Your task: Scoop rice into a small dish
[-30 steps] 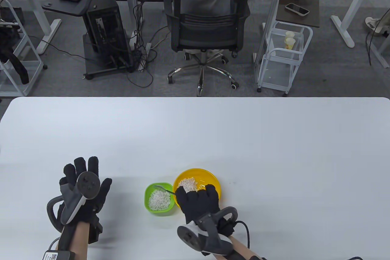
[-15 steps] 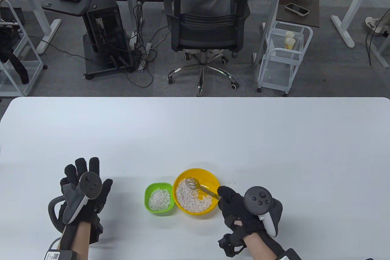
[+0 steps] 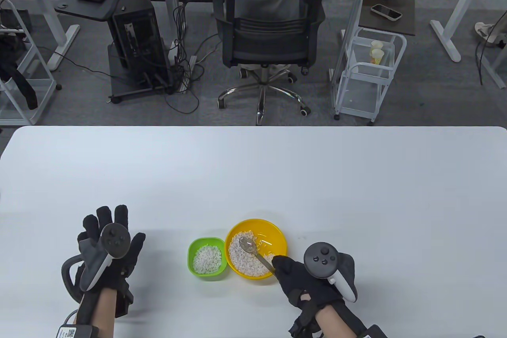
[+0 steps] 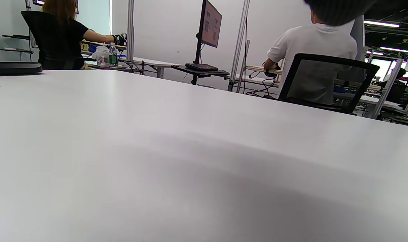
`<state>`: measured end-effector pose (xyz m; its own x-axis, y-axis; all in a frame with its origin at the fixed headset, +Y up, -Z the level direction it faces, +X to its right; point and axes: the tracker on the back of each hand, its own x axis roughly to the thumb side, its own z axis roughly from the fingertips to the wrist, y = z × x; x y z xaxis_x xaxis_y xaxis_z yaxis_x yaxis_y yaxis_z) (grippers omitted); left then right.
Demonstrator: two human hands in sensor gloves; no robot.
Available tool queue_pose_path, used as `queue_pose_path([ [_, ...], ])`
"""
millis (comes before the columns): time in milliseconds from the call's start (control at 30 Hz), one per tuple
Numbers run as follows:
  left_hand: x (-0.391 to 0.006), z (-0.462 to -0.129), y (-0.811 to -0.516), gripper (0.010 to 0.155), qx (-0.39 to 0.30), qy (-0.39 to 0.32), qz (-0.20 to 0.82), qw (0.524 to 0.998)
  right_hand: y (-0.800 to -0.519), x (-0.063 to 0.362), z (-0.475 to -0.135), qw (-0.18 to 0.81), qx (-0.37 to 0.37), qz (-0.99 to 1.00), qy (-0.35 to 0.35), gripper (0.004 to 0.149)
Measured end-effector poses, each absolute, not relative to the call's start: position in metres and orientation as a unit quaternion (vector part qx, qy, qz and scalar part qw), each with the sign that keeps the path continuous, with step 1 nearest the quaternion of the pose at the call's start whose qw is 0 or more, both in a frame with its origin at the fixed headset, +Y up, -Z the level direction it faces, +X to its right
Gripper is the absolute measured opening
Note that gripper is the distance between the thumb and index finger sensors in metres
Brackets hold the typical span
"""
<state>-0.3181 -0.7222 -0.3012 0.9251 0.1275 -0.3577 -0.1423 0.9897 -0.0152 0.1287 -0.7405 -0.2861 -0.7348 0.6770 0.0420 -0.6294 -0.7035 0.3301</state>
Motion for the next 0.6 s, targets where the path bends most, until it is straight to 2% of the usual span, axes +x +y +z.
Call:
queue_pose_path([
  [200,-0.319,-0.302,-0.722,0.078,-0.019,0.18,0.072,0.981,-0.738,0.134,-0.287,0.363,0.066,0.922,0.116,0.065],
  [333,-0.317,-0.302,-0.723,0.078,-0.019,0.18,0.066,0.981,-0.749,0.136,-0.298,0.359,0.014,0.93,0.072,0.079],
  [467,-0.312,-0.304,-0.725,0.078,-0.023,0.175,0.059,0.983,-0.758,0.131,-0.308,0.37,0.002,0.921,0.119,0.073],
  [600,-0.308,-0.305,-0.726,0.078,-0.025,0.175,0.046,0.983,-0.766,0.128,-0.306,0.364,-0.007,0.924,0.114,0.072],
])
